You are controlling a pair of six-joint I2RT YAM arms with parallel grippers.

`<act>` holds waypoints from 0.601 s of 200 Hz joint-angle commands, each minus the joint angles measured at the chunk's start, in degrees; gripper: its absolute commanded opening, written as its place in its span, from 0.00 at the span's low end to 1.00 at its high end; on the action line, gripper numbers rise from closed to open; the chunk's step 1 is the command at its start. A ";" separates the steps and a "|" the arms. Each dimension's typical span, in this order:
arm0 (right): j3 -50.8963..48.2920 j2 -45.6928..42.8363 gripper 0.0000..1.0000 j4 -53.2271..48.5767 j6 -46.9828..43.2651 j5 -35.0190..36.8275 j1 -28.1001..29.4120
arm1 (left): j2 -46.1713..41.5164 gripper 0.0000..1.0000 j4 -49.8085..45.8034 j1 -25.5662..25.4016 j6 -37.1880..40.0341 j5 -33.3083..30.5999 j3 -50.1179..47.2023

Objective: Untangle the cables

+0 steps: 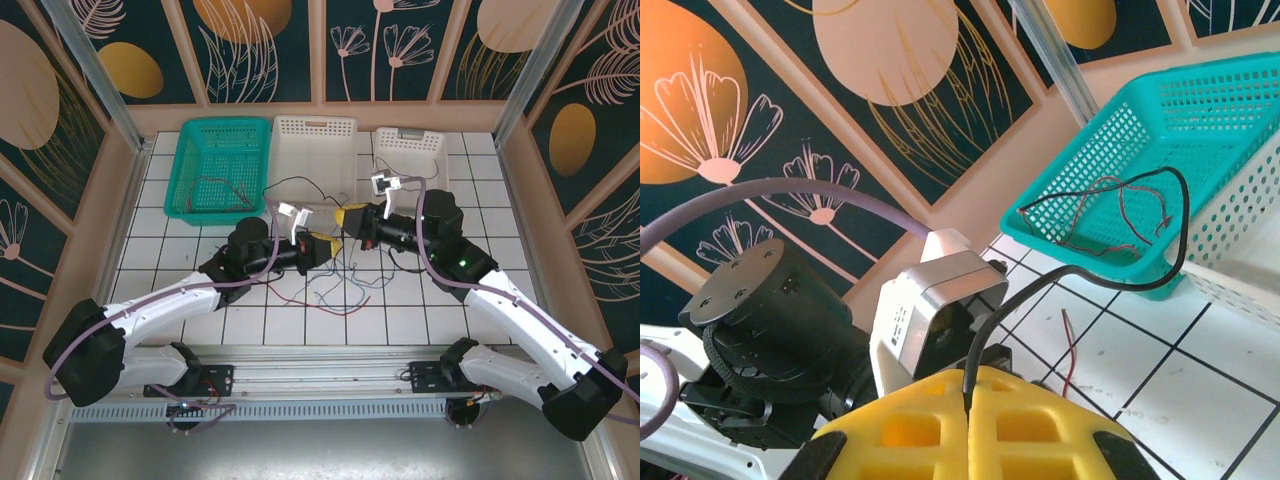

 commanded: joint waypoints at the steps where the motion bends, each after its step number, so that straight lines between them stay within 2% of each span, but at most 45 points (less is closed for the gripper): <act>1: -0.66 -1.19 0.00 2.14 0.33 1.07 0.00 | -1.60 0.00 1.56 -0.29 1.55 -0.03 -0.39; 18: -0.50 -2.27 0.00 0.37 -0.22 4.53 -0.10 | -3.85 0.00 -1.40 -0.24 3.27 -2.92 -0.94; 65: -0.76 -6.65 0.00 -9.42 0.44 21.78 -4.09 | -11.55 0.00 -21.80 -0.04 9.07 -20.82 1.53; 91: -2.22 -8.85 0.00 -13.65 2.12 27.16 -6.99 | -15.34 0.00 -30.54 0.93 9.75 -30.30 4.51; 95: -2.59 -9.17 0.00 -14.08 2.27 27.26 -8.86 | -15.97 0.00 -31.62 1.25 9.83 -31.44 4.91; 120: -3.94 -10.97 0.00 -17.12 3.60 29.79 -12.62 | -19.91 0.00 -36.90 4.68 9.79 -35.82 7.06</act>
